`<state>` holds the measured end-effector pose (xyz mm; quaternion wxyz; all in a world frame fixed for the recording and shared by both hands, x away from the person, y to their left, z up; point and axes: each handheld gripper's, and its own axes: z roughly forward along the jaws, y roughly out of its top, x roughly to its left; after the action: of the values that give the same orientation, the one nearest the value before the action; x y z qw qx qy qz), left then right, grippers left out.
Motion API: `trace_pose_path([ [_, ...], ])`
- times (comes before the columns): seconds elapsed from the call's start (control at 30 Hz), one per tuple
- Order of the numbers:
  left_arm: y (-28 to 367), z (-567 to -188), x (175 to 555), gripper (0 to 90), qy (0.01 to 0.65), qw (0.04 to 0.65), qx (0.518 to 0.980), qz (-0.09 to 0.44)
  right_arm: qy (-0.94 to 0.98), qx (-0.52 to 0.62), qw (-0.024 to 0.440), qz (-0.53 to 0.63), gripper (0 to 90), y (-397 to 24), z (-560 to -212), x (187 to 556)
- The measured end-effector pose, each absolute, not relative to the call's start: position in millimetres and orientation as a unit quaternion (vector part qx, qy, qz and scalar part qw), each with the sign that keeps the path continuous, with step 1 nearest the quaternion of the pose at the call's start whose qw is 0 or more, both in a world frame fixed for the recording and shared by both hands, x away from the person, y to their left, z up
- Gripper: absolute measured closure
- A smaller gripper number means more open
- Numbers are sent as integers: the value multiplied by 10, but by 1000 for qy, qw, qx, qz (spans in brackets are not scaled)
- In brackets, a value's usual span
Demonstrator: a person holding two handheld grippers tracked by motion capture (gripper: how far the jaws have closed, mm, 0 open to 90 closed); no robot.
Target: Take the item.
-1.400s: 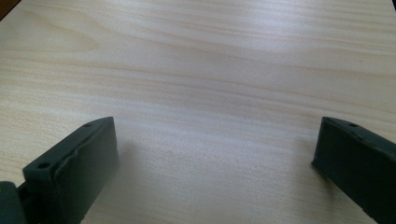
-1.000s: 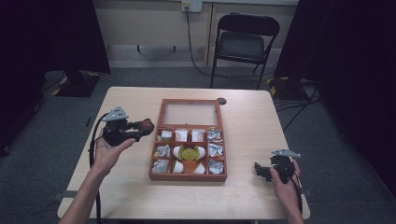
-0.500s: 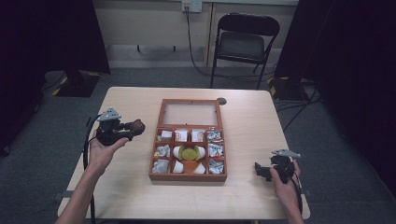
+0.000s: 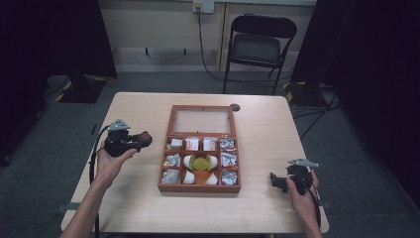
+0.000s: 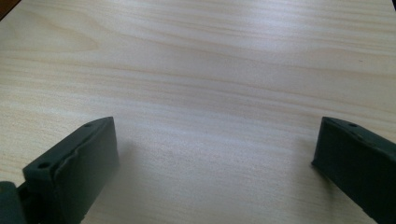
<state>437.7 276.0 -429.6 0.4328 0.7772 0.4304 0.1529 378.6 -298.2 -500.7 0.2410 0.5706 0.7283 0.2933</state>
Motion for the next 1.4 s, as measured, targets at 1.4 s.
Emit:
trace_pose_path([
  [1.4, 2739, -4720, 4523, 310, 461, 406, 781, 108, 728, 571, 241, 293, 0, -2982, -5007, 3786],
])
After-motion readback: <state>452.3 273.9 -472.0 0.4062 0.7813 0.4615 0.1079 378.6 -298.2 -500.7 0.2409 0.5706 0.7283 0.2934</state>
